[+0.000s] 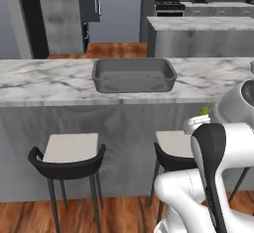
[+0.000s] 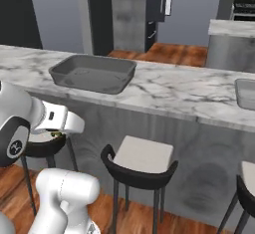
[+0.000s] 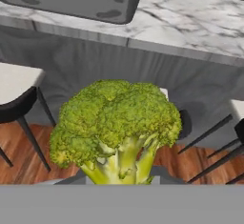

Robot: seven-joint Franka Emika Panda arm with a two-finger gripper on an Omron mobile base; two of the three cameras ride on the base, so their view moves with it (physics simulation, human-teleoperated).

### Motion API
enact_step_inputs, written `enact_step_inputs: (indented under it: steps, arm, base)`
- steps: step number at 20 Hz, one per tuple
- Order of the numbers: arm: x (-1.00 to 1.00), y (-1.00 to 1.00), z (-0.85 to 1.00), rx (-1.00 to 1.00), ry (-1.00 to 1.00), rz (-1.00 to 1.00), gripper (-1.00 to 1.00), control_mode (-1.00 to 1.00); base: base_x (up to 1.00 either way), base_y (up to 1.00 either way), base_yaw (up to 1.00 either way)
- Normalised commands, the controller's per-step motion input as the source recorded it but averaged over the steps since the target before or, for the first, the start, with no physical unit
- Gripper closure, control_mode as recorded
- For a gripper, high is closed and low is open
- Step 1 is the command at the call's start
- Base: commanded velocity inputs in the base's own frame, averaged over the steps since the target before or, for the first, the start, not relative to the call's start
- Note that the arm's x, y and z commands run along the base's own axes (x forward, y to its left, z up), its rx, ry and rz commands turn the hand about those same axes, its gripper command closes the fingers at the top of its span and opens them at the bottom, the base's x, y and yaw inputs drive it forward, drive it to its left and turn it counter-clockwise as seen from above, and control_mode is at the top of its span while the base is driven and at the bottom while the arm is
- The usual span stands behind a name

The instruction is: Place the cold items (squash and broccoli) from the fridge in one tupperware on the dining counter. Place the warm items (kebab skewer and hot dog) in the stove area in another tupperware.

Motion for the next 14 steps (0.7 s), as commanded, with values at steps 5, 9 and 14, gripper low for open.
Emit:
enact_step_inputs:
  steps: [5,9,14]
  arm:
    - [0.0,0.0,0.0,0.0,0.0,0.0,1.0,1.0]
    - [0.0,0.0,0.0,0.0,0.0,0.0,1.0,1.0]
    - [0.0,0.0,0.0,0.0,0.0,0.0,1.0,1.0]
  base:
    - [0.59,0.58,-0.28]
    - [0.54,0.61,-0.35]
    - [0.58,0.54,-0.35]
